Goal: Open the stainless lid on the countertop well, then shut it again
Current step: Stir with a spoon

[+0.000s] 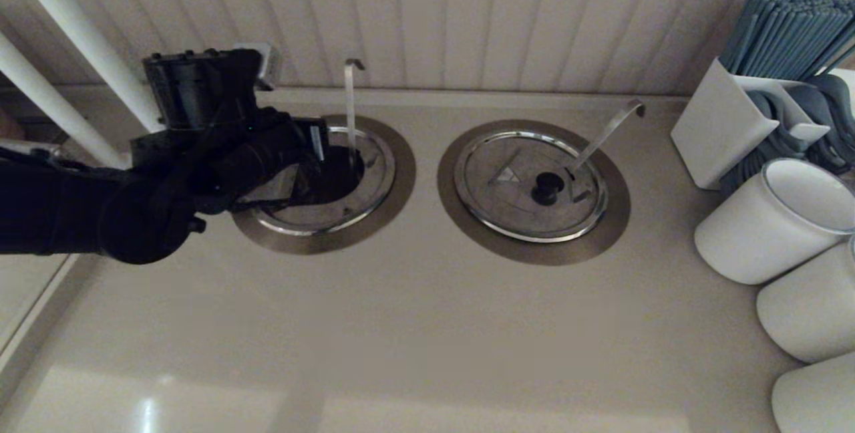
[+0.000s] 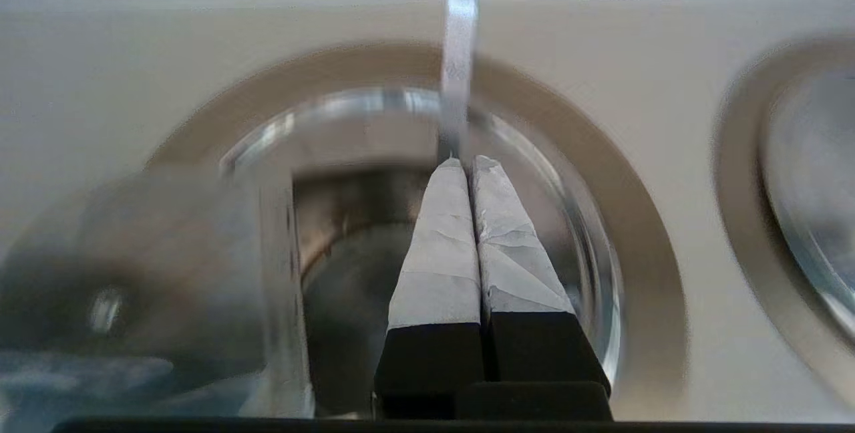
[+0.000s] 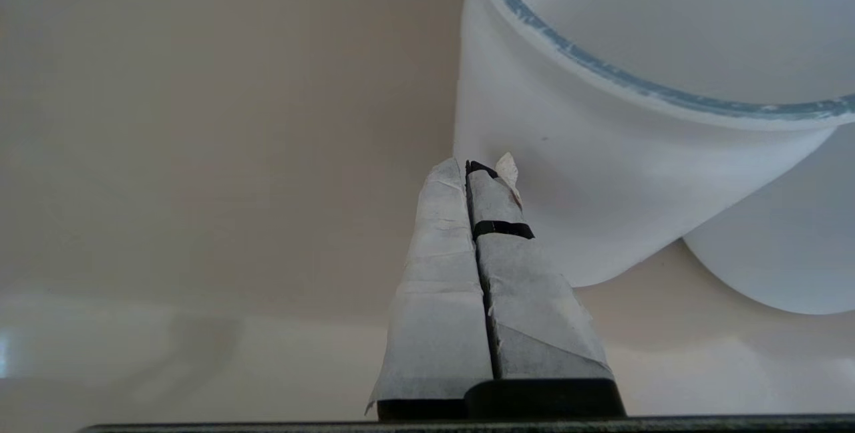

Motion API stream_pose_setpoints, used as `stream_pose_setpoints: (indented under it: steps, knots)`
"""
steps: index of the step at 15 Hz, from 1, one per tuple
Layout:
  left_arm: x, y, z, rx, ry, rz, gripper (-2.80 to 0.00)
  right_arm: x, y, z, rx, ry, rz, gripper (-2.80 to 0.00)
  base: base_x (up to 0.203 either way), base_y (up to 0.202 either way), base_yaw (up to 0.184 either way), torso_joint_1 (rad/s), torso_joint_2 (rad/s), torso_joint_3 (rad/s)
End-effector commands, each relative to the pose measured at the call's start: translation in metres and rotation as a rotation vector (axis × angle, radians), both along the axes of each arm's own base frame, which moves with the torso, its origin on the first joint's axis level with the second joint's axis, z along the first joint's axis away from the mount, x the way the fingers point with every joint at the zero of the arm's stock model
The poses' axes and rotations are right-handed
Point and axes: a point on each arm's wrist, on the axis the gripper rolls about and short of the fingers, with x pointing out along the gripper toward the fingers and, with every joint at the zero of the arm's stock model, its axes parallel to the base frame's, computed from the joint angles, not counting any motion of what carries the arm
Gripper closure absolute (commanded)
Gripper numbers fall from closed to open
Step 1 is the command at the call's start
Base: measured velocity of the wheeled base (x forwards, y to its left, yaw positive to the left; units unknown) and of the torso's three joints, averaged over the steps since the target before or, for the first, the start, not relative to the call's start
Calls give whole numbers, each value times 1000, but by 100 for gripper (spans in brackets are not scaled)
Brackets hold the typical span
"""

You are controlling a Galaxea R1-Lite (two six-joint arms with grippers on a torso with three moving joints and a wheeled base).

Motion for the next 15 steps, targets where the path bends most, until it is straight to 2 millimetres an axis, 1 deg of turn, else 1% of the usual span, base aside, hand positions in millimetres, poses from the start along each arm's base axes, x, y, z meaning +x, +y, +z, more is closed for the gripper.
stream_pose_setpoints:
  steps: [1,3,4,6,7,8,9,11,13,15]
  knots:
    - [32,-13,-13,1,4,15,0,0,0,0,-1,1,1,0,0,0,0,0,0,0]
    - [68,-26,-23,-6,-14,42,0,0,0,0,-1,1,1,0,0,0,0,0,0,0]
    - [82,-31,-29,-8,-20,49,0,0,0,0,-1,1,1,0,0,0,0,0,0,0]
    - [101,-38,-47,7,-8,51,0,0,0,0,-1,1,1,0,0,0,0,0,0,0]
    - [106,-40,-53,14,-4,50,0,0,0,0,-1,1,1,0,0,0,0,0,0,0]
    - [107,-40,-53,8,-11,47,-280,0,0,0,-1,1,1,0,0,0,0,0,0,0]
    - [109,-40,-54,0,-9,47,-280,0,0,0,-1,1,1,0,0,0,0,0,0,0]
    - [119,-37,-59,-6,-14,51,-280,0,0,0,-1,1,1,0,0,0,0,0,0,0]
    - [124,-31,-56,-12,-28,64,-280,0,0,0,-1,1,1,0,0,0,0,0,0,0]
    - [126,-31,-53,-24,-42,68,-280,0,0,0,-1,1,1,0,0,0,0,0,0,0]
